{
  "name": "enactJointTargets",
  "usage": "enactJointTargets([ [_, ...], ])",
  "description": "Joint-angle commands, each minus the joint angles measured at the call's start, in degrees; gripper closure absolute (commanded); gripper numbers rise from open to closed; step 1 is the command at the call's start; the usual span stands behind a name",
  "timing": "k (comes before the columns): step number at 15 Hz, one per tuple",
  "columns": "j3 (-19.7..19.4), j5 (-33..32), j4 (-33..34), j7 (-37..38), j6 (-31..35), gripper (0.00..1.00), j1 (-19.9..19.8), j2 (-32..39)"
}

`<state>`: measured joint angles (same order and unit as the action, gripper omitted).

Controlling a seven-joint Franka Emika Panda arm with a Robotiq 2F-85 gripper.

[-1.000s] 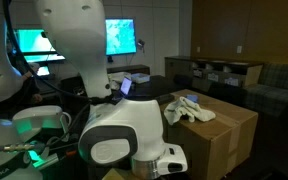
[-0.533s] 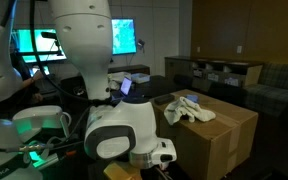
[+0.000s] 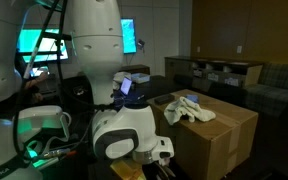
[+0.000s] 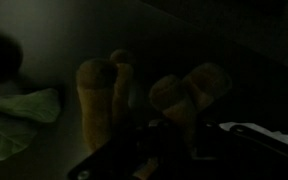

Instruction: Switch all the objects from the box and the table

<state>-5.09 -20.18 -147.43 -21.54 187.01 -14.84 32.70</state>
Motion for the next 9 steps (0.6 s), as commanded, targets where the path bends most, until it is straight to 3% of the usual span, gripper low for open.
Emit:
enactJointTargets([
  [1, -0.9, 2.3, 2.3, 2.0, 4.0, 0.91, 2.6, 3.2],
  [9, -6.0, 8.2, 7.6, 5.4, 7.5, 0.91, 8.2, 9.0],
])
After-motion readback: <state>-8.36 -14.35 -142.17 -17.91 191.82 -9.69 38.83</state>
